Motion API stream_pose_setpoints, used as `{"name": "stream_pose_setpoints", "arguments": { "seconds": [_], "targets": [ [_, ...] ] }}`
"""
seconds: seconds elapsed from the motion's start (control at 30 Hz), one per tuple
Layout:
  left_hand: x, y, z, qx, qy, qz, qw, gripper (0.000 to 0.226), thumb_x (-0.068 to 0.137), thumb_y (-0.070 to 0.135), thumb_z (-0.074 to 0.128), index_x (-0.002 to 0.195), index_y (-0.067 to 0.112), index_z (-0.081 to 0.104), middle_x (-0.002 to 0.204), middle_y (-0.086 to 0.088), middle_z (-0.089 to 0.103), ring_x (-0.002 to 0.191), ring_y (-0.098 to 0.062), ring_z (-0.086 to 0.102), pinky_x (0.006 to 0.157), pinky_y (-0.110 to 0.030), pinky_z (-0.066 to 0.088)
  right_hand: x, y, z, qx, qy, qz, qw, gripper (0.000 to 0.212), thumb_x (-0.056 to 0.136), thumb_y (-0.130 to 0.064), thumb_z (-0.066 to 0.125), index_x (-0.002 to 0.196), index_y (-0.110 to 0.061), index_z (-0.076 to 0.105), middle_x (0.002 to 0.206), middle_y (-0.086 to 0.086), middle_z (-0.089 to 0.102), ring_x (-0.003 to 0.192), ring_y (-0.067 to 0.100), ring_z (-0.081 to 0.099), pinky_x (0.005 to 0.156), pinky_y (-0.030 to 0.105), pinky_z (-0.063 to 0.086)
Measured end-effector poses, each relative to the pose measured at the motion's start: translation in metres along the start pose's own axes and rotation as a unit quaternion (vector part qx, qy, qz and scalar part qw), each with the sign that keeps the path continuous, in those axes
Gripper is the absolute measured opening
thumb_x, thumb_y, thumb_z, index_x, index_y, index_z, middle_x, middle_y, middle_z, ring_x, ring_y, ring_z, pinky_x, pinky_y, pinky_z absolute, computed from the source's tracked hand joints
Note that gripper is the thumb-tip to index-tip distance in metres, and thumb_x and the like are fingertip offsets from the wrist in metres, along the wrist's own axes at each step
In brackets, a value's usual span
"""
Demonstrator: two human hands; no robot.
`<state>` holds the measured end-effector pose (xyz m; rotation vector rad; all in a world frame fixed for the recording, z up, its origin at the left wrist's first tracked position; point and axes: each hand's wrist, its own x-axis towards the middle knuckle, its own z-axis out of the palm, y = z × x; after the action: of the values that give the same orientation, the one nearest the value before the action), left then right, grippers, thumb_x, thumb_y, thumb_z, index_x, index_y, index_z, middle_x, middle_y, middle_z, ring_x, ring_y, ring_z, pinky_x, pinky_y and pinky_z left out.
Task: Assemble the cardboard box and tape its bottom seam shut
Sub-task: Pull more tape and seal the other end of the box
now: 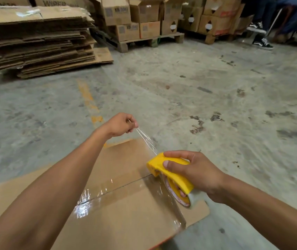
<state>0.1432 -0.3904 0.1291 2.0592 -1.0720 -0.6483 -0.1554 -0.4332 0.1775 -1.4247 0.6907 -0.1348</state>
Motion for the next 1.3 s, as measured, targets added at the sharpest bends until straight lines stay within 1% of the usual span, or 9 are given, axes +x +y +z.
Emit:
{"name": "stream_pose_setpoints", "arguments": {
  "seconds": [0.2,0.4,0.67,0.87,0.97,1.07,1.13,1.2,1.3],
  "targets": [
    [0.017,-0.002,0.019,0.049,0.043,0.018,0.998,0.007,0.091,0.018,0.064,0.085,0.016,0.067,0.063,-0.002,0.056,0.057,-0.015,0.046,0.051,-0.025,0.035,0.015,0.012,0.018,-0.019,0.074,-0.013,0.997,0.038,0.080,-0.031,0.079,0.116,-0.027,0.068,0.096,0.020,0.066,0.054,0.024,0.059,0.056,0.031,0.050],
    [0.020,-0.015,0.032,0.077,0.028,0.004,0.997,0.006,0.090,0.017,0.065,0.086,0.014,0.069,0.064,0.000,0.056,0.057,-0.009,0.047,0.054,-0.023,0.035,0.008,0.007,0.032,-0.005,0.081,0.014,0.997,0.037,0.086,-0.026,0.074,0.123,-0.025,0.065,0.117,0.017,0.060,0.051,0.020,0.059,0.037,0.020,0.046],
    [0.019,-0.021,0.032,0.073,0.030,-0.005,0.997,0.009,0.092,0.018,0.062,0.090,0.013,0.070,0.070,-0.003,0.058,0.060,-0.009,0.049,0.055,-0.024,0.036,0.007,0.006,0.036,-0.035,0.080,0.020,0.996,0.038,0.088,-0.029,0.072,0.125,-0.029,0.064,0.114,0.003,0.060,0.052,0.012,0.059,0.036,0.014,0.044],
    [0.021,-0.036,0.038,0.041,0.005,-0.027,0.999,0.004,0.094,0.021,0.062,0.094,0.020,0.065,0.062,0.000,0.052,0.053,-0.012,0.043,0.048,-0.022,0.034,0.014,0.017,0.036,-0.036,0.077,0.028,0.996,0.037,0.085,-0.030,0.074,0.122,-0.033,0.065,0.111,0.008,0.063,0.053,0.027,0.064,0.045,0.029,0.054],
    [0.020,-0.040,0.040,0.034,-0.010,-0.056,0.998,0.029,0.093,0.026,0.063,0.122,0.026,0.058,0.063,0.001,0.055,0.057,-0.013,0.050,0.058,-0.025,0.039,0.017,0.023,0.039,-0.029,0.080,0.029,0.996,0.037,0.084,-0.031,0.076,0.119,-0.036,0.066,0.110,0.013,0.063,0.051,0.034,0.063,0.051,0.047,0.059],
    [0.020,-0.042,0.041,0.072,0.025,-0.060,0.995,0.054,0.094,0.030,0.060,0.145,0.025,0.042,0.113,-0.012,0.064,0.106,-0.025,0.060,0.088,-0.029,0.042,0.019,0.024,0.041,-0.040,0.085,0.021,0.995,0.038,0.084,-0.032,0.075,0.120,-0.035,0.066,0.110,0.009,0.062,0.050,0.033,0.063,0.051,0.052,0.059],
    [0.014,-0.042,0.040,0.019,0.085,-0.024,0.996,0.046,0.099,0.031,0.050,0.144,0.022,0.044,0.126,-0.010,0.060,0.121,-0.023,0.054,0.099,-0.028,0.038,0.020,0.024,0.041,-0.040,0.087,0.020,0.995,0.038,0.084,-0.032,0.075,0.121,-0.034,0.066,0.110,0.010,0.062,0.050,0.033,0.062,0.050,0.051,0.059],
    [0.004,-0.041,0.038,-0.042,0.115,0.033,0.992,0.037,0.102,0.033,0.043,0.135,0.022,0.055,0.125,-0.003,0.065,0.117,-0.014,0.060,0.104,-0.029,0.041,0.021,0.025,0.041,-0.037,0.091,0.022,0.995,0.038,0.084,-0.032,0.075,0.120,-0.034,0.066,0.109,0.013,0.063,0.050,0.032,0.062,0.050,0.048,0.059],
    [-0.009,-0.038,0.038,-0.110,0.061,0.067,0.990,0.037,0.104,0.034,0.039,0.122,0.016,0.066,0.111,-0.001,0.071,0.103,-0.008,0.068,0.103,-0.034,0.047,0.021,0.025,0.041,-0.033,0.093,0.026,0.995,0.038,0.084,-0.032,0.075,0.120,-0.033,0.066,0.109,0.017,0.063,0.051,0.033,0.062,0.049,0.043,0.058]
  ]
}}
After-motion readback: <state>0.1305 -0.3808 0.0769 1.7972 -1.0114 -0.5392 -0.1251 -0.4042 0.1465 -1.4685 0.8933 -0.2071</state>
